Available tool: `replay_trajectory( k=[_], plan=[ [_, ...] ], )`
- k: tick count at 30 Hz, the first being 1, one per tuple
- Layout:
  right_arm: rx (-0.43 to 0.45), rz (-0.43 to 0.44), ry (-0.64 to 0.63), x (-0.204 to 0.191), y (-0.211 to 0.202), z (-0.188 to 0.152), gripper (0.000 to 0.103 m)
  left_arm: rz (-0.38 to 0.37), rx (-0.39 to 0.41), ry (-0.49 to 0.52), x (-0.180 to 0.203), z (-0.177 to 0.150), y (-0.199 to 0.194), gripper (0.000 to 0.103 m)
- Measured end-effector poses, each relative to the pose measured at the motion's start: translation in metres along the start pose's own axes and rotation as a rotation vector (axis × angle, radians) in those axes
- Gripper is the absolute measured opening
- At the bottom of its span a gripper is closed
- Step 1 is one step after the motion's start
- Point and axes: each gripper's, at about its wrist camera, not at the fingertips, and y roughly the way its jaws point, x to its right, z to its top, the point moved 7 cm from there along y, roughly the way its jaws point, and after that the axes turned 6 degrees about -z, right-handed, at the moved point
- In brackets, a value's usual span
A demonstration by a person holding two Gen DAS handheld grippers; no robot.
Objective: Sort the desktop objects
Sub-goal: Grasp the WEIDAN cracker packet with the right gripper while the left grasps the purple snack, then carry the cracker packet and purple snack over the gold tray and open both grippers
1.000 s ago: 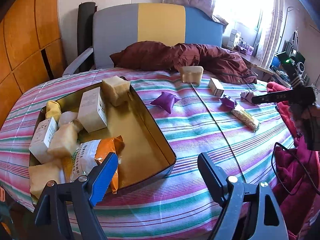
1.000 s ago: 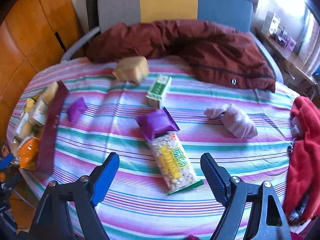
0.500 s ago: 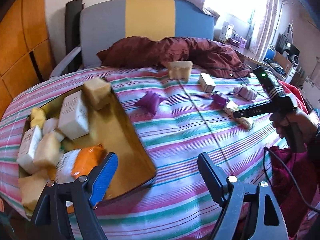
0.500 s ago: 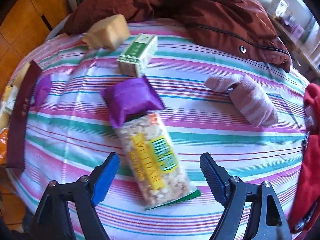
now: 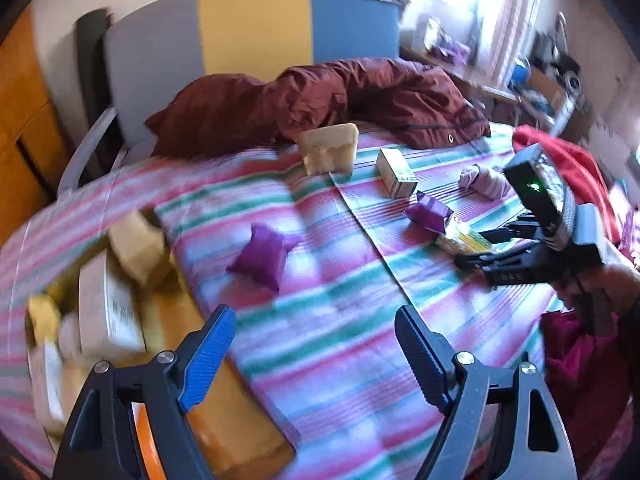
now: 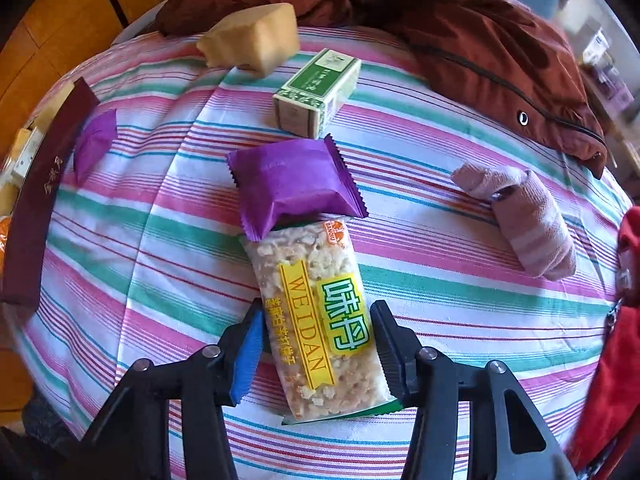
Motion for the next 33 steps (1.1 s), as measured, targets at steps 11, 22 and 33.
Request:
replay_trajectory(
  k=[11,22,33],
  plan=[
    [-0.009,0.000,-0.001,-0.003,-0.003,-0.002,0.053,0.111,-0.169,0.175,-0.032,0.027,0.076,0.083],
    [-0.012,-0.003,0.002,-0.009,-0.007,-0.002,0.054,0.150,-0.224,0.189,-0.051,0.029,0.111,0.082],
    [-0.018,-0.007,0.018,-0.012,-0.012,-0.004,0.060,0.099,-0.251,0.139,-0.055,0.028,0.127,0.042]
  ],
)
